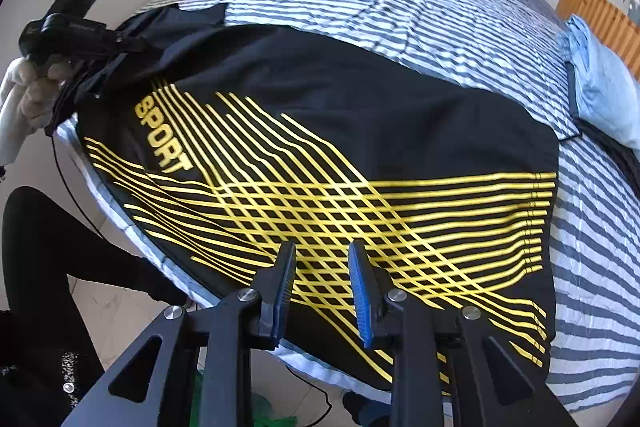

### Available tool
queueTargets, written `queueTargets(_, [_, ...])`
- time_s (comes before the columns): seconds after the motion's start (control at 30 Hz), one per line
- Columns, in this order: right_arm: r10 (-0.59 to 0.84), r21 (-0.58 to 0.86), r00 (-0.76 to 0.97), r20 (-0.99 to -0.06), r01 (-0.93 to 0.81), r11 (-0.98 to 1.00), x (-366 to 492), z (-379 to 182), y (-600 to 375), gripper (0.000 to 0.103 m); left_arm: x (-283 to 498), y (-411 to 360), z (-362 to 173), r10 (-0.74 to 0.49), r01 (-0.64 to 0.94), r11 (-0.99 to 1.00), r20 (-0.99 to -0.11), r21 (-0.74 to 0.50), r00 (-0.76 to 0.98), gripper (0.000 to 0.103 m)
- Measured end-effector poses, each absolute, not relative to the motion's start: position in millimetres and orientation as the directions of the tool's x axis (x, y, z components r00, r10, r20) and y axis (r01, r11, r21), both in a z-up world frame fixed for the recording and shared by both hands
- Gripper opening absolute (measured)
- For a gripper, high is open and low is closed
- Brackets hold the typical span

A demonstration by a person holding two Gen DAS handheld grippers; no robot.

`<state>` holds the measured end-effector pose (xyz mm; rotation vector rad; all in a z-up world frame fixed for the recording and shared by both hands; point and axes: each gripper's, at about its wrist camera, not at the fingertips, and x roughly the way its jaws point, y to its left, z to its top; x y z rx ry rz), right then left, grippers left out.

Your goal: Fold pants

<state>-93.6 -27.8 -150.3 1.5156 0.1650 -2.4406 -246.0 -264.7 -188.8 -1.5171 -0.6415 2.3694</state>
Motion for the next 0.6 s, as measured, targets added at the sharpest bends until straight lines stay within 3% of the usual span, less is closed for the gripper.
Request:
queueTargets(0.2, [-0.224, 0.082, -0.366, -0.903, 0.363, -0.928, -92, -165, -54, 0.024, -266, -285, -161, 0.411, 0.04, -0.869, -0.763, -0.494, -0.498, 0.001])
queueTargets(0.33, [-0.222, 0.067, -0.337, -0.915, 0.415, -0.908, -79, -167, -52, 0.024, -286, -296, -169, 0.281, 0.109, -0.922, -0.838, -0.371, -0.469, 0.001])
queueTargets(0.4, [-0.215, 0.068, -0.328, -0.92, 0.405, -0.912, -79, -162, -46, 0.024, -287, -307, -170, 0.272, 0.138, -0.92, -0.849, -0.368, -0.452, 0.003])
queueTargets(0.47, [-0.225, 0.081, -0.335, -0.915, 0.393, -0.916, -81, -154, -40, 0.024, -273, -321, -163, 0.284, 0.157, -0.904, -0.834, -0.397, -0.474, 0.023])
queueTargets(0.6, [-0.279, 0.137, -0.37, -0.886, 0.367, -0.92, -86, -137, -32, 0.024, -223, -327, -153, 0.341, 0.102, -0.894, -0.811, -0.436, -0.476, 0.03])
